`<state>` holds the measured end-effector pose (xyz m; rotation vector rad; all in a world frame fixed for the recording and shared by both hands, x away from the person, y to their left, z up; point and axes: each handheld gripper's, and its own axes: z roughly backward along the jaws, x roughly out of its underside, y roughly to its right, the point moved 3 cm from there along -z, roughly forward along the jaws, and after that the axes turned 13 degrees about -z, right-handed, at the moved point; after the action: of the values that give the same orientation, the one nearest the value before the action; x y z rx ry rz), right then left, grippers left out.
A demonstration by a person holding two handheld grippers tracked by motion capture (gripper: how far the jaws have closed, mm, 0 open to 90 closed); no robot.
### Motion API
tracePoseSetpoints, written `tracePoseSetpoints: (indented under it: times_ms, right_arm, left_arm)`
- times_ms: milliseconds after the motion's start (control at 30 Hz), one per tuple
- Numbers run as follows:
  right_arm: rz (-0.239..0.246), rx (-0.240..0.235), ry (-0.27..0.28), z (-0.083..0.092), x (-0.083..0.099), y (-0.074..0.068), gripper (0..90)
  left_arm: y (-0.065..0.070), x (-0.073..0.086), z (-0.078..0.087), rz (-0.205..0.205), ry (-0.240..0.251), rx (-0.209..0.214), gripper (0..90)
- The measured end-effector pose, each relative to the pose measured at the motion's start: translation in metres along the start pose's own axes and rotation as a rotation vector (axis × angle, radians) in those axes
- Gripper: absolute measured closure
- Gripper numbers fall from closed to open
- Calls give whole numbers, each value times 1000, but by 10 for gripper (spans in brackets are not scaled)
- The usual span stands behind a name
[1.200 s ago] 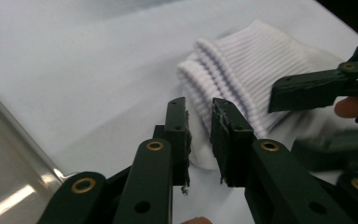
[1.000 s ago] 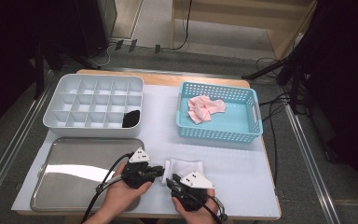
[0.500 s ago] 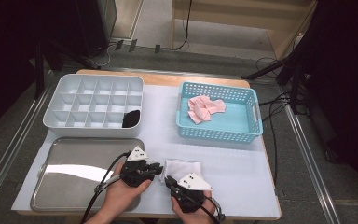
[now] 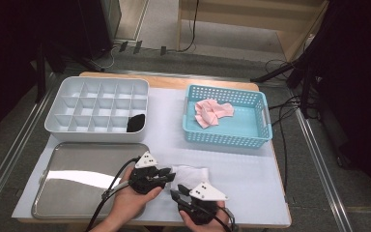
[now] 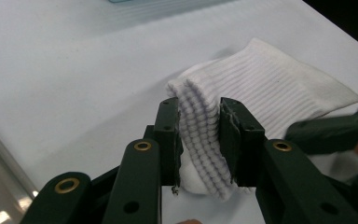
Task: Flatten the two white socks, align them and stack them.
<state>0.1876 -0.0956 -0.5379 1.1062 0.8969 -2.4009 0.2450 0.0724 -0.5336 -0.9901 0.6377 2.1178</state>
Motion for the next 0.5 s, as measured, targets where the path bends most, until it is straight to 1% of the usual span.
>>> tracePoseSetpoints:
  times_ms: [33,67,100,133,167,233,267,300,333,367,433,467,500]
  right_arm:
    - [-5,7,8,6,-1,4,648]
    - [-24,13,13,13,-2,8,647]
    - [-39,27,27,20,-3,13,647]
    - [-53,44,37,25,-4,18,647]
    - [-80,73,58,33,-5,26,647]
    - [-121,128,94,46,-8,39,643]
    - [-132,166,110,52,-8,46,637]
    - [-140,208,118,57,-8,52,638]
    - [-149,241,121,60,-8,57,638]
    - [-164,253,122,63,-8,62,636]
    - [-198,242,134,65,-7,67,620]
    - [-220,226,135,64,-7,68,611]
    - [-227,219,134,63,-6,68,609]
  left_arm:
    - [0,0,1,-2,-2,-1,699]
    - [0,0,2,1,0,-2,707]
    - [0,0,2,2,5,-7,709]
    - [-1,0,3,-6,3,-10,709]
    - [-1,0,3,-9,4,-8,708]
    - [-2,1,3,-1,7,-5,708]
    - [-2,1,3,-3,5,-5,714]
    - [-2,2,3,-5,3,-3,727]
    - [-3,2,2,-4,3,-6,736]
    - [-3,2,2,-3,3,-5,742]
    - [-3,1,2,0,3,-9,747]
    - [-4,1,2,0,3,-8,750]
    - [-4,1,2,-1,4,-9,751]
